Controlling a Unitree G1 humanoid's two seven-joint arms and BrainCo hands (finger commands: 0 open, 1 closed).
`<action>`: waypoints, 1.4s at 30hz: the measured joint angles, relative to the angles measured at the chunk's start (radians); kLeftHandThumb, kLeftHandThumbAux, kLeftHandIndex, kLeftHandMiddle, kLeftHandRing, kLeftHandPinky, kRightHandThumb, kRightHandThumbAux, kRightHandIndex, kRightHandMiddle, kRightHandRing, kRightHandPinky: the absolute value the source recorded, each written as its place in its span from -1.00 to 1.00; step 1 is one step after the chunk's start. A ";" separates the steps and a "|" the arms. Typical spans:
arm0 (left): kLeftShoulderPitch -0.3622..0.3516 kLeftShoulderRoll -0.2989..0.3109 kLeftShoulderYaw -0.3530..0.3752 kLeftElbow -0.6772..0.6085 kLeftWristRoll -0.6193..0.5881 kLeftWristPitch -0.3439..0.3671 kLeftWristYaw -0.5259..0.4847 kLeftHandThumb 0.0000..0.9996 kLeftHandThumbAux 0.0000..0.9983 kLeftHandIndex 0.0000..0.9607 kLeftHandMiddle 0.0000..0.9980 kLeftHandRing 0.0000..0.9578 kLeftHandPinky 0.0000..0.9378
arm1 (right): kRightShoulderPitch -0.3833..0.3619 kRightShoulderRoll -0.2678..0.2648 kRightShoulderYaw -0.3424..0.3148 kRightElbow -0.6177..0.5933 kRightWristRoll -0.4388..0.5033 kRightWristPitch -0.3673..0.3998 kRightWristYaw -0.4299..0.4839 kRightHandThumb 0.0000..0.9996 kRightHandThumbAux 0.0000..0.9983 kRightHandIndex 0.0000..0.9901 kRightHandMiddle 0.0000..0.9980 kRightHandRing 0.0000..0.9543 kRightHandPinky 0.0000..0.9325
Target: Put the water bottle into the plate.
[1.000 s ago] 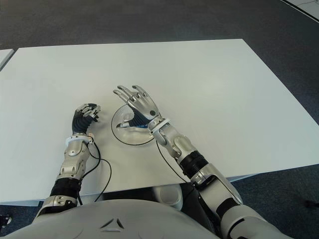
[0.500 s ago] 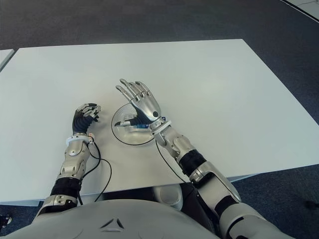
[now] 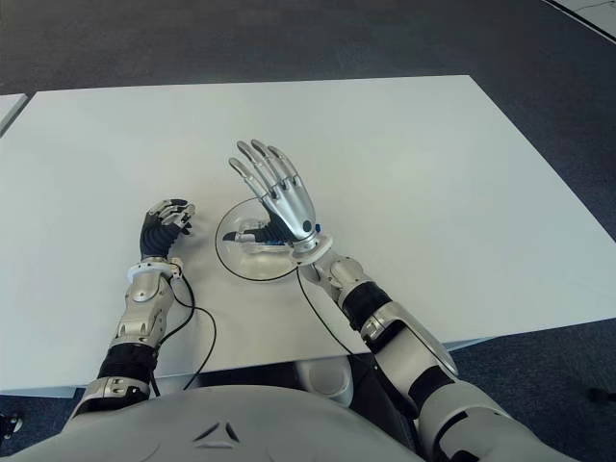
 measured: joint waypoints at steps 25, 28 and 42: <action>0.003 -0.002 0.000 -0.024 0.004 0.039 0.009 0.67 0.35 -0.13 0.04 0.35 0.37 | -0.010 0.142 -0.401 0.226 0.586 -0.492 0.052 -0.83 0.46 -1.00 -1.00 -0.99 -0.82; 0.004 -0.002 0.001 -0.020 0.003 0.040 0.009 0.67 0.35 -0.13 0.03 0.35 0.35 | -0.010 0.142 -0.470 0.262 0.704 -0.511 0.170 -0.83 0.48 -1.00 -0.99 -0.96 -0.79; 0.012 -0.008 0.003 -0.015 -0.007 0.049 0.009 0.67 0.35 -0.13 0.03 0.34 0.37 | 0.065 0.149 -0.654 0.224 1.069 -0.494 0.735 -0.68 0.66 -0.79 -0.54 -0.51 -0.35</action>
